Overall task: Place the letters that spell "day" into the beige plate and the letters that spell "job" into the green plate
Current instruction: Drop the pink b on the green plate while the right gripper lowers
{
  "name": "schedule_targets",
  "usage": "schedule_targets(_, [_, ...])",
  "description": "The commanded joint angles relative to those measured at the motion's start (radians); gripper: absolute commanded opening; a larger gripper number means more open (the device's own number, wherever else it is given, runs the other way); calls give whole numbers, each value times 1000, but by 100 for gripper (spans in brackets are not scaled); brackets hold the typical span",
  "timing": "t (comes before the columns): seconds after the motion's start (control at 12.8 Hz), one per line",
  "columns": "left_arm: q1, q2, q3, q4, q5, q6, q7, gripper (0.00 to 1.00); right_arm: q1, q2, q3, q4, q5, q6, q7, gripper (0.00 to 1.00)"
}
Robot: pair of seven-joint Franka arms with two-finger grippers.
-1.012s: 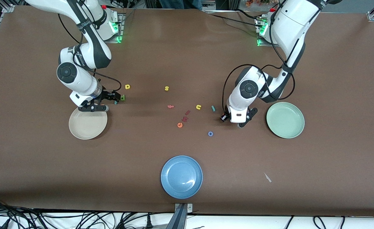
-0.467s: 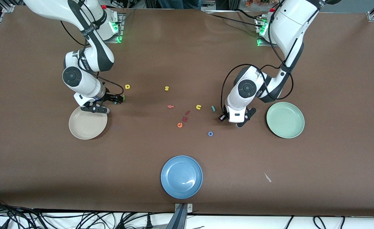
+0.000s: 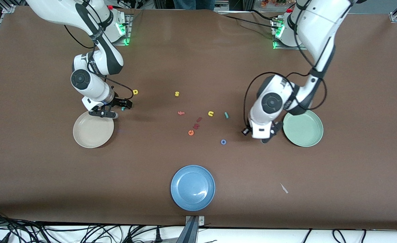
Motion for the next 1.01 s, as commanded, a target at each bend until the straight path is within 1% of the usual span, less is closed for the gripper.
schedule_targets(0.0, [99, -41, -14, 57, 13, -126, 195, 0, -12, 7, 15, -35, 17, 63, 4, 90])
schedule_targets(0.16, [179, -60, -14, 54, -8, -180, 410, 0, -12, 5, 15, -38, 17, 63, 3, 84])
schedule_targets(0.23, [217, -65, -14, 47, -8, -224, 526, 0, -12, 5, 15, -38, 17, 63, 3, 83])
schedule_targets(0.39, [289, -49, -12, -4, -7, -242, 740, 0, -12, 5, 15, -38, 17, 69, 3, 80])
schedule_targets(0.47, [327, -30, -12, -10, -7, -239, 808, 0, -12, 7, 15, -38, 17, 69, 3, 77])
schedule_targets(0.54, [351, -14, -12, -16, -7, -237, 842, 0, -12, 7, 15, -38, 16, 69, 1, 75])
schedule_targets(0.7, [355, 33, -12, -29, -7, -188, 851, 0, -12, 7, 15, -38, 16, 69, 1, 72])
schedule_targets(0.78, [355, 40, -12, -38, -7, -171, 851, 8, -12, 7, 15, -38, 16, 69, 1, 72])
schedule_targets(0.86, [355, 40, -12, -38, -7, -171, 850, 44, -12, 7, 13, -38, 16, 69, 0, 72])
schedule_targets(0.93, [355, 35, -12, -38, -7, -176, 848, 99, -12, 7, 13, -38, 13, 69, -3, 72])
